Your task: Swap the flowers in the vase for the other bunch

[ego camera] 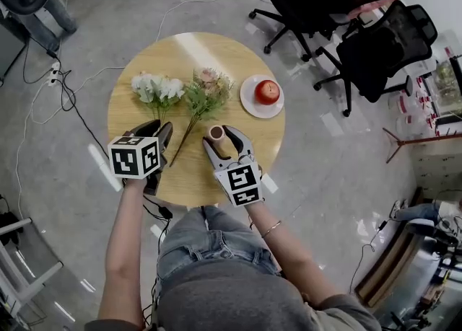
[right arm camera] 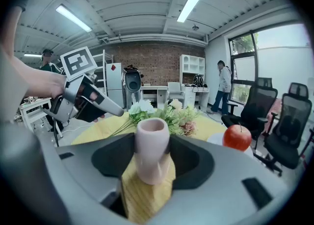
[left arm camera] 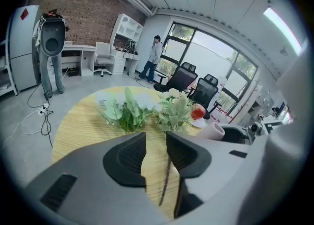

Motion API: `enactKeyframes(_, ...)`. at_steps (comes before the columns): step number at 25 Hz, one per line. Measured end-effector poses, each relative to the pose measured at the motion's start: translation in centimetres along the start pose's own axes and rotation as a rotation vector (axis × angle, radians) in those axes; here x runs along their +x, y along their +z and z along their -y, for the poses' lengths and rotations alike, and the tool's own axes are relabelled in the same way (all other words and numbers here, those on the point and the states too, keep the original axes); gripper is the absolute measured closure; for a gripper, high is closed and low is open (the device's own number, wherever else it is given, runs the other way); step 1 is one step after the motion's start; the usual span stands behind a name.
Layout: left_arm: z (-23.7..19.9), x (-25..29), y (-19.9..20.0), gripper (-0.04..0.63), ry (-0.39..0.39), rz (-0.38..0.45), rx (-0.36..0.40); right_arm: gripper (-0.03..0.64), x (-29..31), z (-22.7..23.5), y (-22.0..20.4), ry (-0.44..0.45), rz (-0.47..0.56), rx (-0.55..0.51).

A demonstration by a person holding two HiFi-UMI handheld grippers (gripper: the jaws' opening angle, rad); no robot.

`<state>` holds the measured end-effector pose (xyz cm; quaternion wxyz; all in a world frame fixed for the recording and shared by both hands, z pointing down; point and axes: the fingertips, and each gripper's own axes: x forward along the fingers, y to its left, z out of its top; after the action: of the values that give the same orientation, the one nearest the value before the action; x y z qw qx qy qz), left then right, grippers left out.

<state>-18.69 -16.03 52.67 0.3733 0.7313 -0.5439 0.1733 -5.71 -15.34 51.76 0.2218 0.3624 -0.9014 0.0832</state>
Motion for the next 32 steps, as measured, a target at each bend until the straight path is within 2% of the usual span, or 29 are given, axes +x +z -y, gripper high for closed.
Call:
enactKeyframes(7, -4.4, -0.8, 0.0, 0.445, 0.104, 0.028, 0.03, 0.383, 0.1, -0.2, 0.0, 0.004, 0.001, -0.009)
enactKeyframes(13, -5.1, 0.7, -0.8, 0.414, 0.093, 0.036, -0.011, 0.383, 0.1, -0.1, 0.0, 0.002, 0.005, -0.015)
enactKeyframes(19, -6.2, 2.7, -1.0, 0.403, 0.088, -0.007, -0.035, 0.383, 0.3, -0.2, 0.0, 0.006, 0.007, -0.017)
enactKeyframes(27, -6.3, 5.4, -0.9, 0.394, 0.09, -0.079, -0.016, 0.383, 0.3, -0.3, 0.1, 0.005, 0.012, -0.016)
enactKeyframes(32, -6.1, 6.4, -1.0, 0.431, 0.112, -0.103, 0.003, 0.383, 0.3, -0.3, 0.2, 0.007, 0.008, -0.015)
